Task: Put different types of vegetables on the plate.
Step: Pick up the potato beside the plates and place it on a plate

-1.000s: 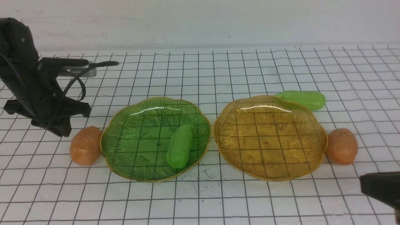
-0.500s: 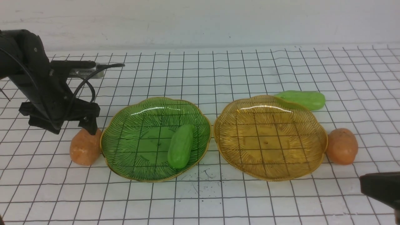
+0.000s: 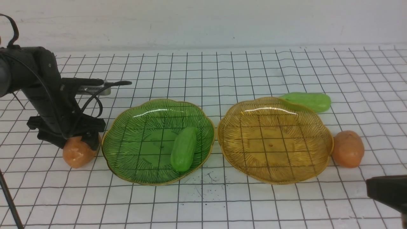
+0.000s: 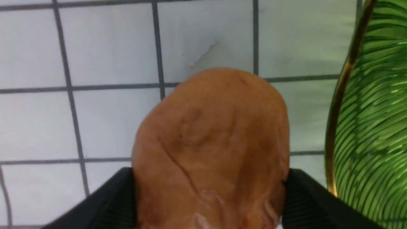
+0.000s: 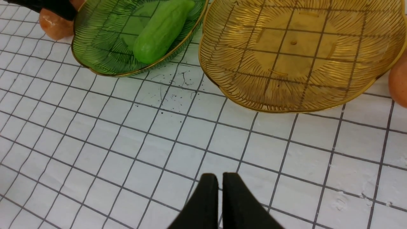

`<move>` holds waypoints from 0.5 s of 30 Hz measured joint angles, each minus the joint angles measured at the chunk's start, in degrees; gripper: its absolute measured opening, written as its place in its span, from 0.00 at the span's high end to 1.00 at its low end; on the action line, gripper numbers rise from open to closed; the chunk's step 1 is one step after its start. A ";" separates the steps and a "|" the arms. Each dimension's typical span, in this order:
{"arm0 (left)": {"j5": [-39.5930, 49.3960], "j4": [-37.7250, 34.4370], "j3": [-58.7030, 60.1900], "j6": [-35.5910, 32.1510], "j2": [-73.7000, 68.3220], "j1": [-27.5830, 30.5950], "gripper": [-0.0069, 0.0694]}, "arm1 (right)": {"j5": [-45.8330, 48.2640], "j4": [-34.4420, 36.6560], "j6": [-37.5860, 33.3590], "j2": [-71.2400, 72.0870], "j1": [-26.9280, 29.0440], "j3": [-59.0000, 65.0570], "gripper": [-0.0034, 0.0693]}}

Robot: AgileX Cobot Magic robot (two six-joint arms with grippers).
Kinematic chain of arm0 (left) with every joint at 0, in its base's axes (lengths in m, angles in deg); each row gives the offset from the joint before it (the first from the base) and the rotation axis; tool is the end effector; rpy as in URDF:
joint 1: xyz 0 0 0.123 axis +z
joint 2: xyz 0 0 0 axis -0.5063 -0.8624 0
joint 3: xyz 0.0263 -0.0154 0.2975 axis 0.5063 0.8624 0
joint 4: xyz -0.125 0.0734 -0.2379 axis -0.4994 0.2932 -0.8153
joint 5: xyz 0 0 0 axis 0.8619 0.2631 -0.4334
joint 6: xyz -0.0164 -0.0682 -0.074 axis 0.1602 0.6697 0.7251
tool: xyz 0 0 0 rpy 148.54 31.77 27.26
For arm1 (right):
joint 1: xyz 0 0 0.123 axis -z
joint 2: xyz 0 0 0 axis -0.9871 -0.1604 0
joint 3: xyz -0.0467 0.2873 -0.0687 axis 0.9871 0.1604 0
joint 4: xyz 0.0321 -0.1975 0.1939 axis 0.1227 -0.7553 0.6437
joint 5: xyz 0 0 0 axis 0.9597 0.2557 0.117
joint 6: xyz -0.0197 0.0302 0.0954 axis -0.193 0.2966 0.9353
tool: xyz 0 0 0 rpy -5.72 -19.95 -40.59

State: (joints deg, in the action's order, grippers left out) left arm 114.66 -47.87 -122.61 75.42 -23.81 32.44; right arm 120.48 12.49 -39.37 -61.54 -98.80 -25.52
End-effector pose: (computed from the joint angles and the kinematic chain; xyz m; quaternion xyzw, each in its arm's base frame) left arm 0.4233 0.0158 0.1757 0.0173 0.9957 0.0088 0.0903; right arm 0.1296 0.0725 0.3159 -0.1265 0.9079 0.2167 0.3359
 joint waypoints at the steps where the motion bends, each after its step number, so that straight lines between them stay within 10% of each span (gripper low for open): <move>1: 0.28 0.00 -0.08 0.00 0.00 0.00 0.26 | 0.00 0.00 0.00 0.00 0.00 0.00 0.94; 9: 10.06 -0.59 -7.00 -0.05 1.36 0.00 0.26 | -0.16 -1.82 0.49 0.00 0.00 -0.14 0.94; 15: 12.72 -17.18 -15.84 -5.03 7.94 -3.02 0.26 | -6.23 -17.17 14.45 -0.63 0.00 -0.48 0.94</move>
State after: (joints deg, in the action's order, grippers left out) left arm 127.38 -65.05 -138.45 70.39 -15.86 29.41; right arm 114.25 -4.68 -24.92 -62.17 -98.80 -26.00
